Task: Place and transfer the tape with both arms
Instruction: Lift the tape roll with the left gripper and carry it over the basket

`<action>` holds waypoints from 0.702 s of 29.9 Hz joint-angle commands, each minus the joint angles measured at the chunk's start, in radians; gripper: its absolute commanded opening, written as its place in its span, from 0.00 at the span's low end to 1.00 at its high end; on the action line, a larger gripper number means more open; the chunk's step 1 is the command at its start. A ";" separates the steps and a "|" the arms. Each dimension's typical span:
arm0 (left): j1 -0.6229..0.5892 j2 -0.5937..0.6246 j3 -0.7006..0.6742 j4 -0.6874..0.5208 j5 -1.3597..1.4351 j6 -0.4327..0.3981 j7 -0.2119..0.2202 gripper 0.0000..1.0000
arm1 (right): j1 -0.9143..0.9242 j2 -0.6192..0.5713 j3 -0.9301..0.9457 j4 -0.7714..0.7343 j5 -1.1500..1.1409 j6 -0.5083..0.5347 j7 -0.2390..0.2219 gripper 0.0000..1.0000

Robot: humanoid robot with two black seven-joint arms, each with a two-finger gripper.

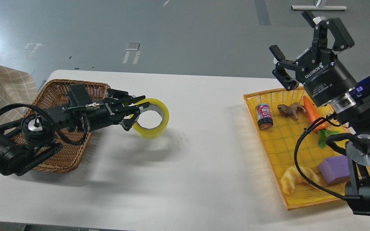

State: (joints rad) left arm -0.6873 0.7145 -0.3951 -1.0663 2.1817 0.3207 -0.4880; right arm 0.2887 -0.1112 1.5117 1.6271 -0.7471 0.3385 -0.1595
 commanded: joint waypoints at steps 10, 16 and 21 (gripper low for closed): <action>0.014 0.278 0.010 0.003 -0.186 0.032 -0.001 0.14 | -0.022 -0.004 -0.010 -0.004 0.000 0.005 0.000 1.00; 0.019 0.358 0.013 0.019 -0.238 0.050 -0.001 0.14 | -0.034 -0.002 -0.013 -0.010 0.000 0.005 0.000 1.00; 0.051 0.355 0.012 0.083 -0.270 0.070 -0.001 0.15 | -0.036 0.002 -0.011 -0.015 -0.002 0.005 0.000 1.00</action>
State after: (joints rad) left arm -0.6559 1.0711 -0.3828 -1.0217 1.9286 0.3807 -0.4888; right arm 0.2526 -0.1126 1.4998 1.6148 -0.7476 0.3436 -0.1595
